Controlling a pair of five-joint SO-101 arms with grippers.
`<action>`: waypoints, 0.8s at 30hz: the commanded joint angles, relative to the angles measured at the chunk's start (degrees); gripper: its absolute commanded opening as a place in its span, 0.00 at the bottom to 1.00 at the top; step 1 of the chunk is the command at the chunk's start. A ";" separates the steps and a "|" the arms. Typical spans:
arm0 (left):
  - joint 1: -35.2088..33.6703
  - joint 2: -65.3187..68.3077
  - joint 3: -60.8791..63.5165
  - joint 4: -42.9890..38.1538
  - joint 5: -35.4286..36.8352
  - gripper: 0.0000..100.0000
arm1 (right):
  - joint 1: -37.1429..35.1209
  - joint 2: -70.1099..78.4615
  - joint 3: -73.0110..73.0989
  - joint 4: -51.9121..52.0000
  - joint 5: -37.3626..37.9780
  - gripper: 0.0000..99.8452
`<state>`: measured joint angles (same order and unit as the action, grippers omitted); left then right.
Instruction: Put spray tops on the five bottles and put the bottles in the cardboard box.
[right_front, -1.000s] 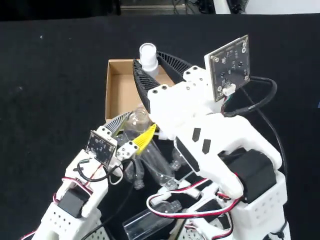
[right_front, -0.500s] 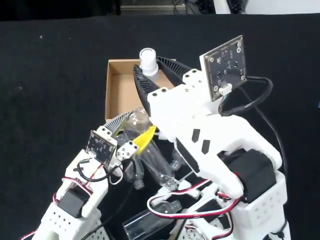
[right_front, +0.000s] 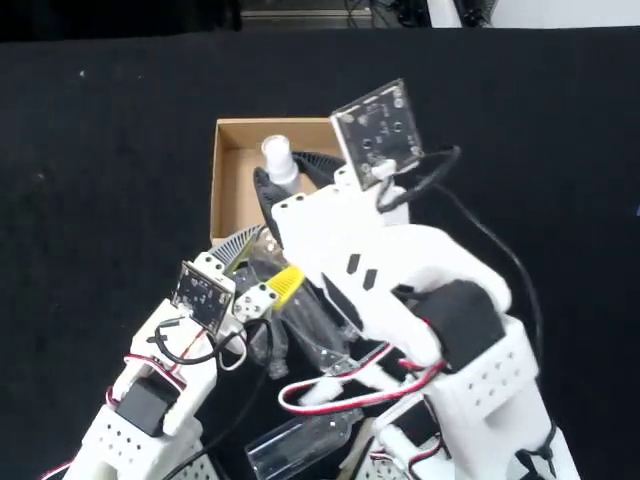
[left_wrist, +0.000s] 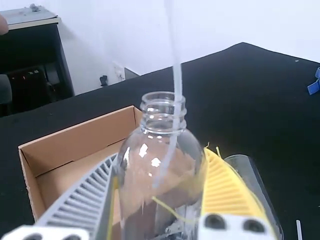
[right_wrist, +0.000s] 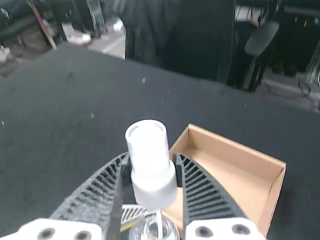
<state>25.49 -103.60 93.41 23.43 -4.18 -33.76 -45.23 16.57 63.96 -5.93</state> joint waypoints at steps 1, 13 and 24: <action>-0.75 0.00 -0.22 -1.32 0.09 0.07 | -1.14 0.22 0.48 -1.32 0.53 0.08; -0.75 0.00 -0.13 -1.32 0.09 0.07 | -5.54 -0.04 -5.32 8.44 7.47 0.19; -1.98 -0.09 -1.01 -1.32 0.09 0.07 | 14.59 0.31 -13.05 16.62 10.55 0.06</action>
<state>25.23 -103.60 94.11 23.43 -4.18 -22.95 -45.23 5.32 80.48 4.09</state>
